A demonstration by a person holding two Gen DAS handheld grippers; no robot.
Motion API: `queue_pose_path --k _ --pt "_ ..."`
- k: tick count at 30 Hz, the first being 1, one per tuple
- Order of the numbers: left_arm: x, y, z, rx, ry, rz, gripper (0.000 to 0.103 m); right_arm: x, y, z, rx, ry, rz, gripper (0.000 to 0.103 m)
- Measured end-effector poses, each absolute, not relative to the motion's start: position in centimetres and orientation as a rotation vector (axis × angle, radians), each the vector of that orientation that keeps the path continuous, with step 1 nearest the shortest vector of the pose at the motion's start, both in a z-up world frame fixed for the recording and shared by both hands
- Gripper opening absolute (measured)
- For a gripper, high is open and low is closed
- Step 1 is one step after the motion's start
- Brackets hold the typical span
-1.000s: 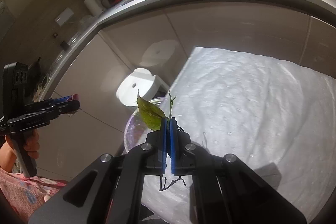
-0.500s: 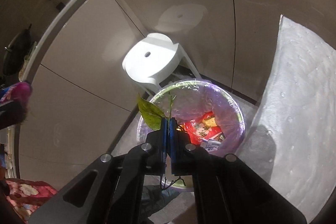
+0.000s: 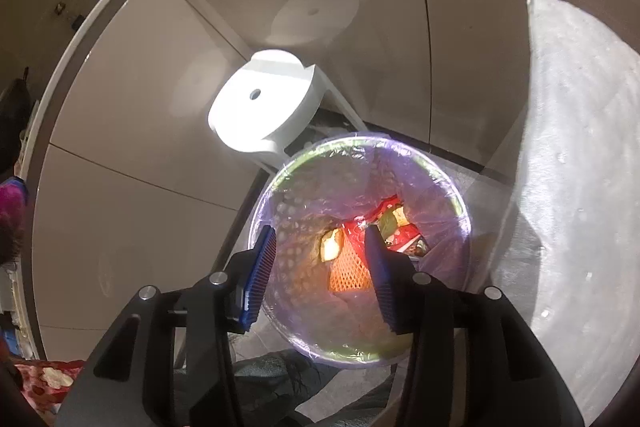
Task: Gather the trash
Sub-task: 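Lower the onion slice into the bin and open the left tool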
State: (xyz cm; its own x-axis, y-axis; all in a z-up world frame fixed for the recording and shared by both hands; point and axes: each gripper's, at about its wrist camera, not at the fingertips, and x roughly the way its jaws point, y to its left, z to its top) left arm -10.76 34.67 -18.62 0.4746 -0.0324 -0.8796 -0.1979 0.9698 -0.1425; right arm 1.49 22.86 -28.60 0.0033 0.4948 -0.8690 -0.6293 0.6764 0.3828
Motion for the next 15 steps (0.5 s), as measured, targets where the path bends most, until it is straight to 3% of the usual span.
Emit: queue_pose_path --k 5,15 --pt "-9.9 33.5 -20.1 -0.201 1.088 0.070 0.041 1.9 17.3 -21.8 -0.032 1.171 0.845 0.061" --pt "-5.4 30.3 -25.9 -0.082 1.139 -0.031 0.041 -0.4 3.9 -10.4 0.028 1.005 0.631 0.074"
